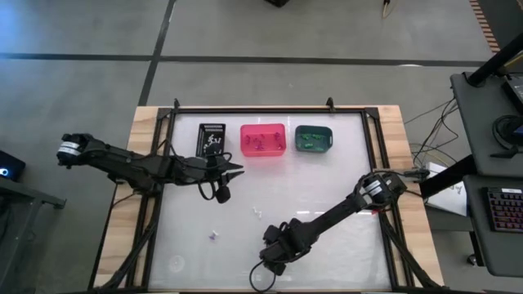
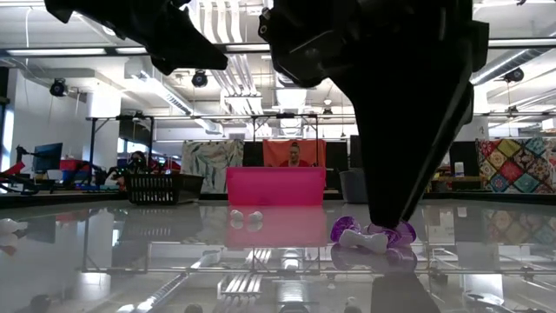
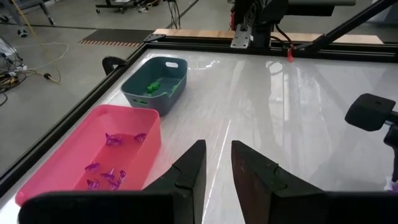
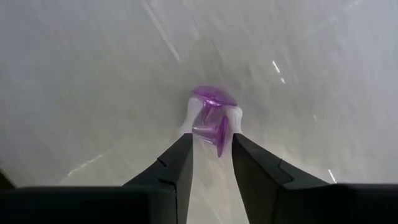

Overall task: Sort Halloween decoration
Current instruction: Put the purple hat toy into the pink bin

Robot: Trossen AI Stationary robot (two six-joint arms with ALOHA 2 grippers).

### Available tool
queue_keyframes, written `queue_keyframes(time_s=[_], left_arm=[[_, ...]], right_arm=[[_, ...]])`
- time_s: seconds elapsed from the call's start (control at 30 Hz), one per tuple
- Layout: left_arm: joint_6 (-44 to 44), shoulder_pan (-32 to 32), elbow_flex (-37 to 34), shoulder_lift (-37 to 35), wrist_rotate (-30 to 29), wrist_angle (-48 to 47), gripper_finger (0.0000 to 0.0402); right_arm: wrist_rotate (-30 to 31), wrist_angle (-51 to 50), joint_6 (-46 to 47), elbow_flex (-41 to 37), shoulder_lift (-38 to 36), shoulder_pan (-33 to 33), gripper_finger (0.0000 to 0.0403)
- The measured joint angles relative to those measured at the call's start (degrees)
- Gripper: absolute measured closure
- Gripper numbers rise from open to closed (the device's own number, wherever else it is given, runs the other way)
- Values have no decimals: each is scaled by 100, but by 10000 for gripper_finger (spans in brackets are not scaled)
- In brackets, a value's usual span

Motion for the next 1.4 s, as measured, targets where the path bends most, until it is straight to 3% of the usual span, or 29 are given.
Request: queue_keyframes(time_s=[0.47, 0.8, 1.13, 1.4], left_arm=[[0, -2, 0, 15, -2, 2, 342], [0, -2, 0, 15, -2, 0, 342], [0, -97, -2, 15, -9, 52, 342], [1, -259, 24, -52, -4, 216, 342]], right_arm=[[7, 18, -173, -22, -4, -15, 389], [199, -55, -193, -22, -111, -15, 394], [1125, -181, -606, -20, -567, -86, 394], [2030, 3, -1778, -20, -999, -483, 394]])
